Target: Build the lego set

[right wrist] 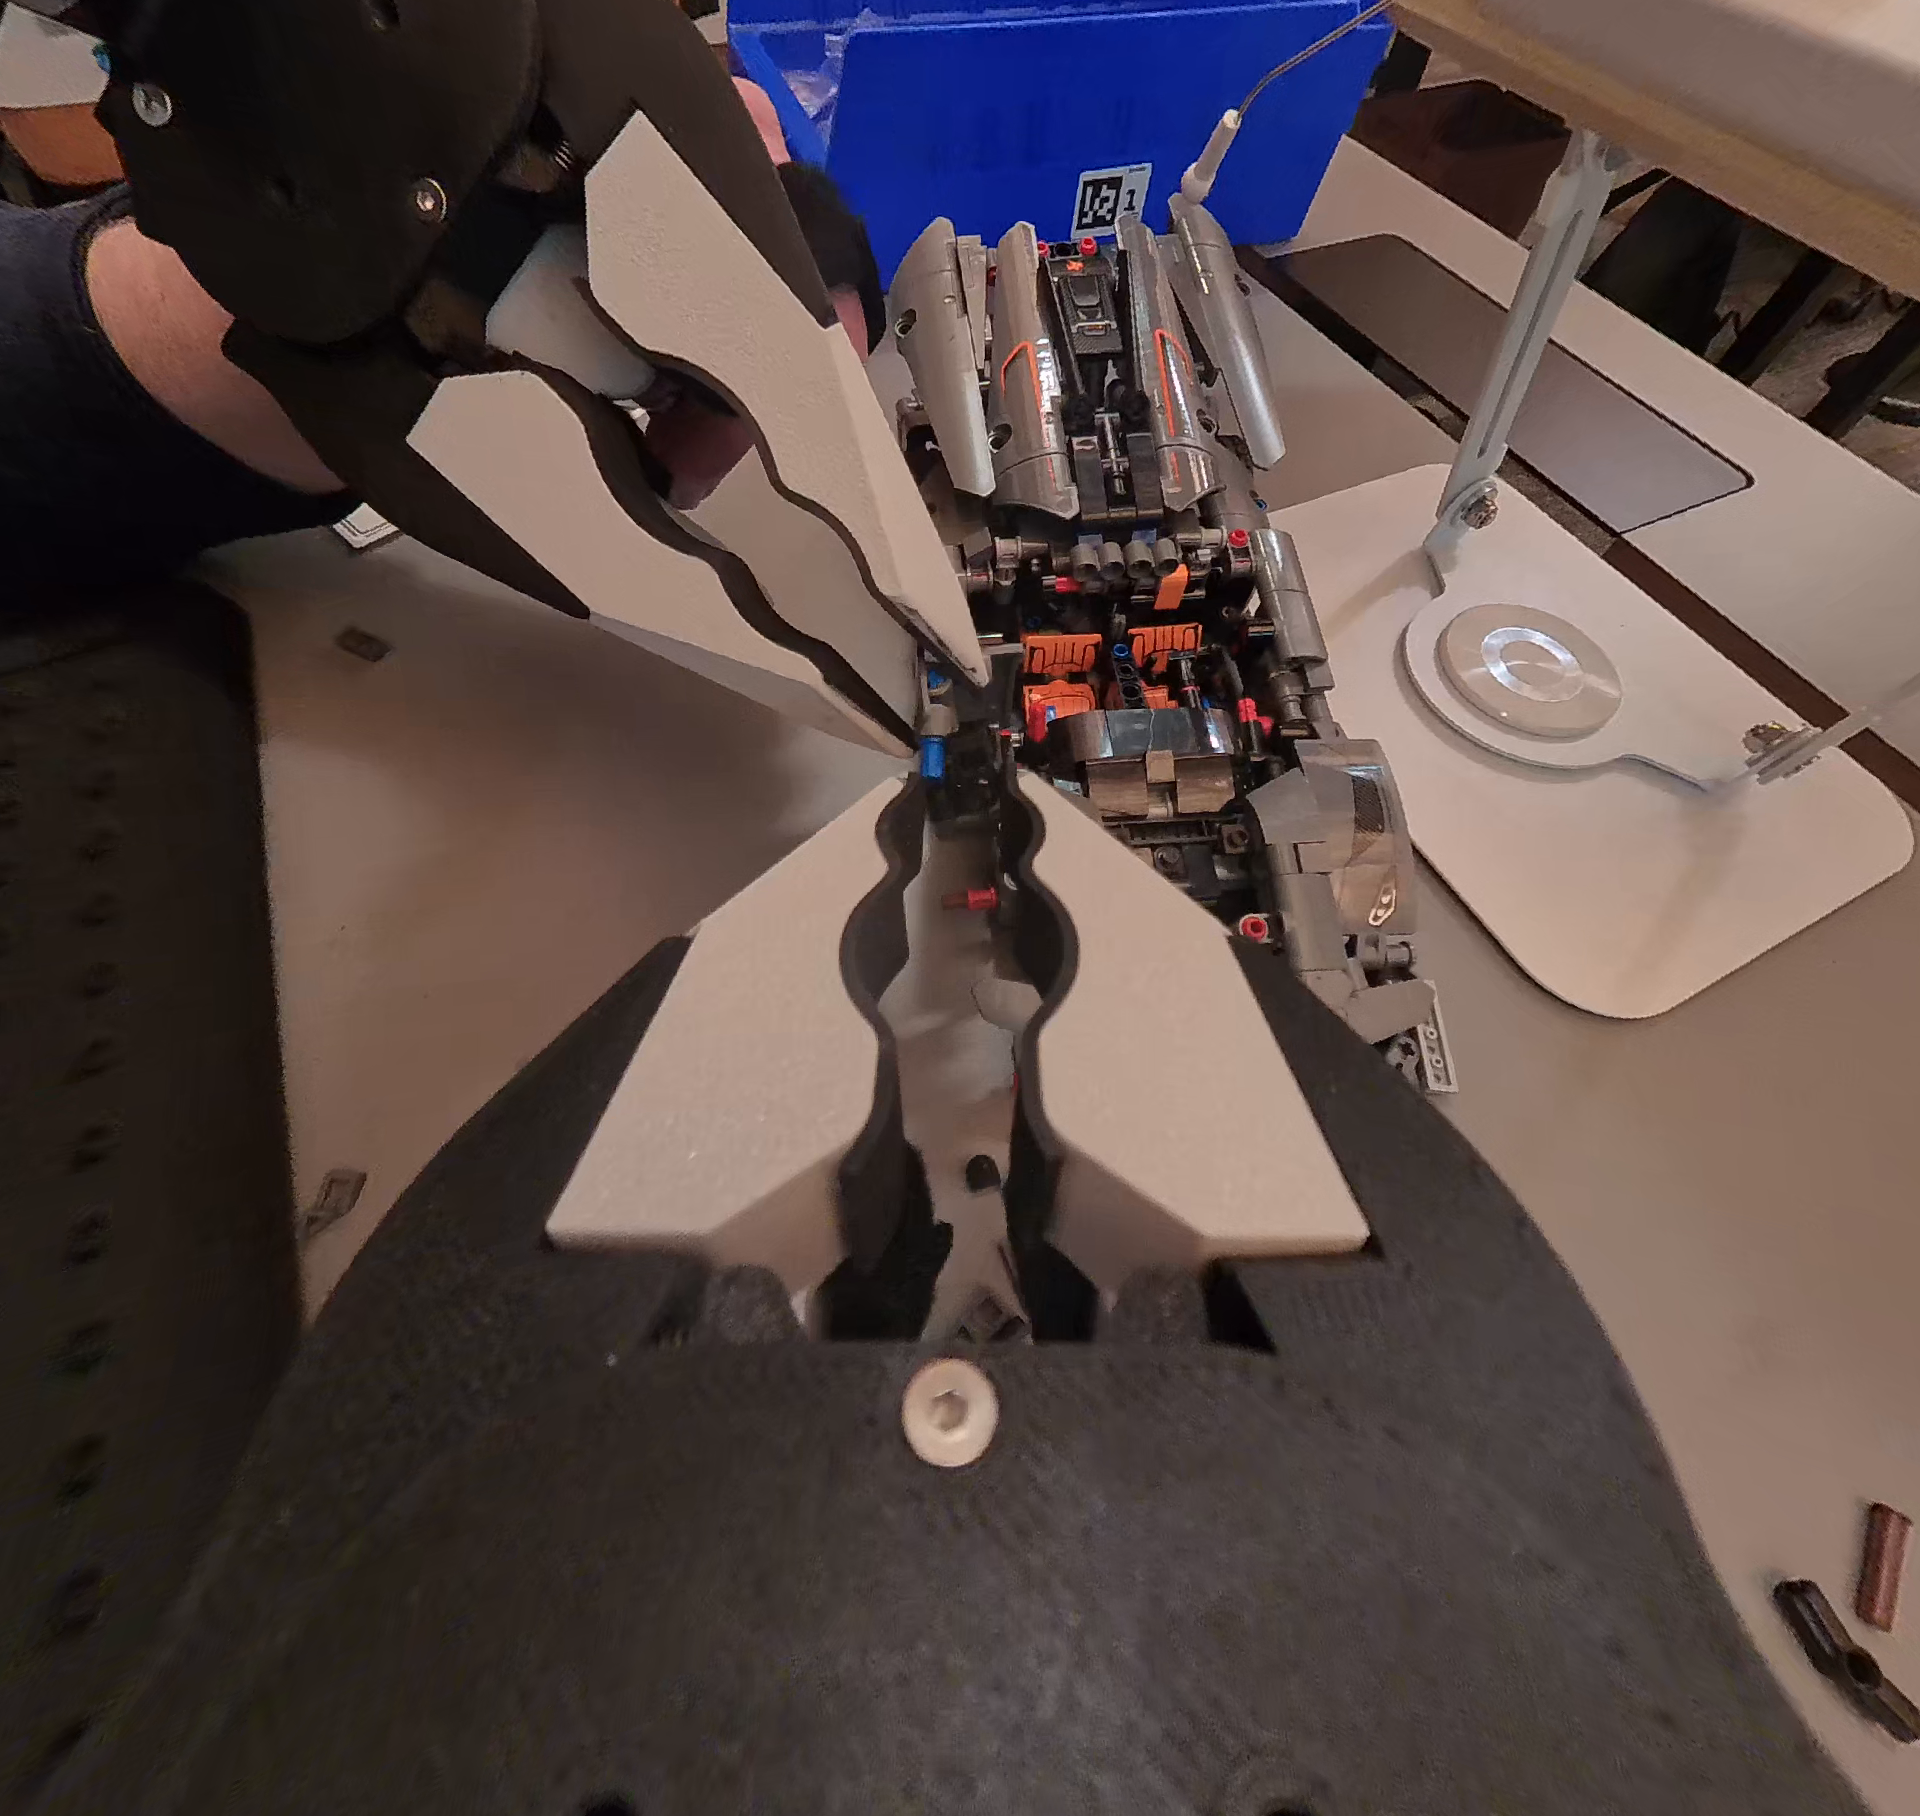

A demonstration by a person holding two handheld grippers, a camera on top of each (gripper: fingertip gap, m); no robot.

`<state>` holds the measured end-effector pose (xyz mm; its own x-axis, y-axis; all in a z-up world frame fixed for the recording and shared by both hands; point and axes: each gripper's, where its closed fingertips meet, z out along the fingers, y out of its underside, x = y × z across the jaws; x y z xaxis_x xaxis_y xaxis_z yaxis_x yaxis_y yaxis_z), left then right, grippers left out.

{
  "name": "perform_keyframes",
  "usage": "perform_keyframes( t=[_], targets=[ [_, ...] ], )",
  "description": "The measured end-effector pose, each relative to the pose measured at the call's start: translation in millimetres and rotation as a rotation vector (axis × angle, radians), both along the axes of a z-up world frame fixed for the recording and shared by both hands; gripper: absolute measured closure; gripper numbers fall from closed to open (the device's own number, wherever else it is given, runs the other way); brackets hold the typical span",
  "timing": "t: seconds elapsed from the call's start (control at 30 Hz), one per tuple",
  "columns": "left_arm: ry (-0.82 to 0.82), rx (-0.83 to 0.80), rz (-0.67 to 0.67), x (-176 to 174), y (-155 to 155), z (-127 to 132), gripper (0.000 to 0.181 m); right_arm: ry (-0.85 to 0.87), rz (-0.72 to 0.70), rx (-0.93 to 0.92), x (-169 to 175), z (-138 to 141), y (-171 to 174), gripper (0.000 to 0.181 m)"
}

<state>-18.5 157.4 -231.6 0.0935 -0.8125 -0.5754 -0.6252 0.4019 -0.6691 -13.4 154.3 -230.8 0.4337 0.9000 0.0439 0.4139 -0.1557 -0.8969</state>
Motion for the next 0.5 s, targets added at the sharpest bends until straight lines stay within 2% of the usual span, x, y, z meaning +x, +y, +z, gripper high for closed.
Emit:
perform_keyframes(
  t=[0.13,0.33,0.5],
  targets=[
    [-0.031,-0.018,-0.010,-1,-2,5,0.171,-0.011,0.004,-0.026,5,-4,-4,0.170],
    [-0.010,-0.019,-0.022,2,-5,2,0.176,-0.221,0.154,-0.233,20,-53,-44,0.169],
    [-0.002,-0.019,-0.025,4,-6,0,0.177,-0.337,0.205,-0.299,24,-84,-59,0.169]
  ],
)
